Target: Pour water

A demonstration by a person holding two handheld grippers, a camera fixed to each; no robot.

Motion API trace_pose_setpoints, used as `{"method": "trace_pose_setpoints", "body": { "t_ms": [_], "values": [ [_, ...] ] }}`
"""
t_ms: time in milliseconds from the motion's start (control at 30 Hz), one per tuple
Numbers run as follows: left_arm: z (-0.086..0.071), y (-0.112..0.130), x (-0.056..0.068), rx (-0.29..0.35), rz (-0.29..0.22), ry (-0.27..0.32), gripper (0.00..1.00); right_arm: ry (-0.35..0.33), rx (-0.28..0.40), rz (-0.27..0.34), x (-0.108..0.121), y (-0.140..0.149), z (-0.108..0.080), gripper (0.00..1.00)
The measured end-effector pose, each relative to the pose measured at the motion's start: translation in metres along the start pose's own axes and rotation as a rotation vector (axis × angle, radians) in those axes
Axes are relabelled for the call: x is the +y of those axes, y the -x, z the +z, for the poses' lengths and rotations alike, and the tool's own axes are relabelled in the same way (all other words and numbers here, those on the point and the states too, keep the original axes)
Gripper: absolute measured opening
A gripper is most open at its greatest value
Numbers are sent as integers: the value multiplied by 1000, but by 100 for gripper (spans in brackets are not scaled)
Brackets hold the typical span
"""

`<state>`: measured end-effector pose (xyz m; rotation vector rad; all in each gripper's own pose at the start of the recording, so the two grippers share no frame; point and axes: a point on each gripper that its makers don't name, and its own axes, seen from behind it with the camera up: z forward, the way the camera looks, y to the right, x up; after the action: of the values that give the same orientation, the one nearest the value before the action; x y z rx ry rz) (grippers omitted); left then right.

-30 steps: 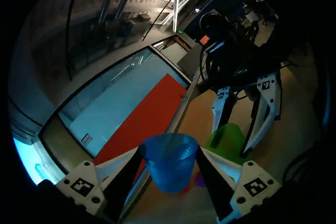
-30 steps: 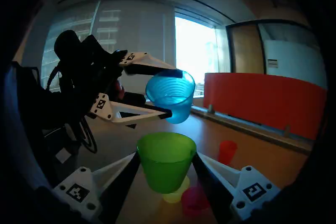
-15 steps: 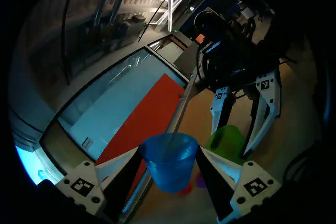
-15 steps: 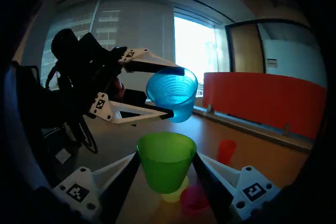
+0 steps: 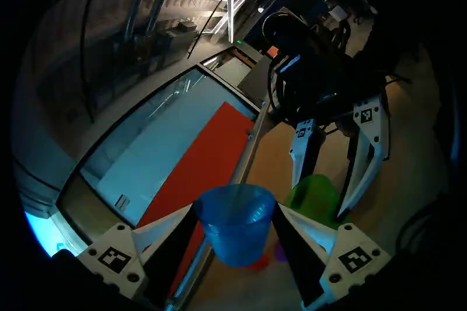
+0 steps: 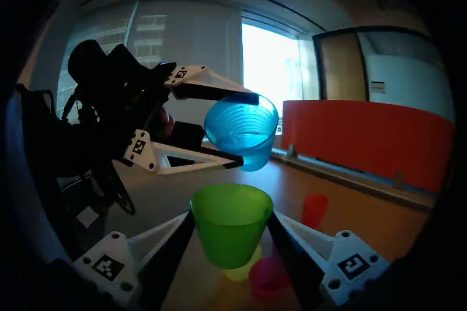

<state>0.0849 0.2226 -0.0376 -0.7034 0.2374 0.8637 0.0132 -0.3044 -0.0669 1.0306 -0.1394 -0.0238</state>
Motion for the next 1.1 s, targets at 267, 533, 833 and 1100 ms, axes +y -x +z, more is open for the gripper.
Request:
{"method": "trace_pose_setpoints", "body": {
  "t_ms": [267, 533, 833, 1100],
  "values": [
    [-1, -2, 1, -5, 31, 4, 88, 1, 0, -5, 0, 0, -1, 91],
    [0, -3, 0, -8, 61, 0, 87, -1, 0, -5, -1, 0, -2, 91],
    [0, -5, 1, -8, 88, 2, 88, -3, 2, -6, -2, 0, -2, 91],
    [0, -3, -1, -13, 113, -4, 88, -4, 0, -7, -3, 1, -3, 91]
  ]
}}
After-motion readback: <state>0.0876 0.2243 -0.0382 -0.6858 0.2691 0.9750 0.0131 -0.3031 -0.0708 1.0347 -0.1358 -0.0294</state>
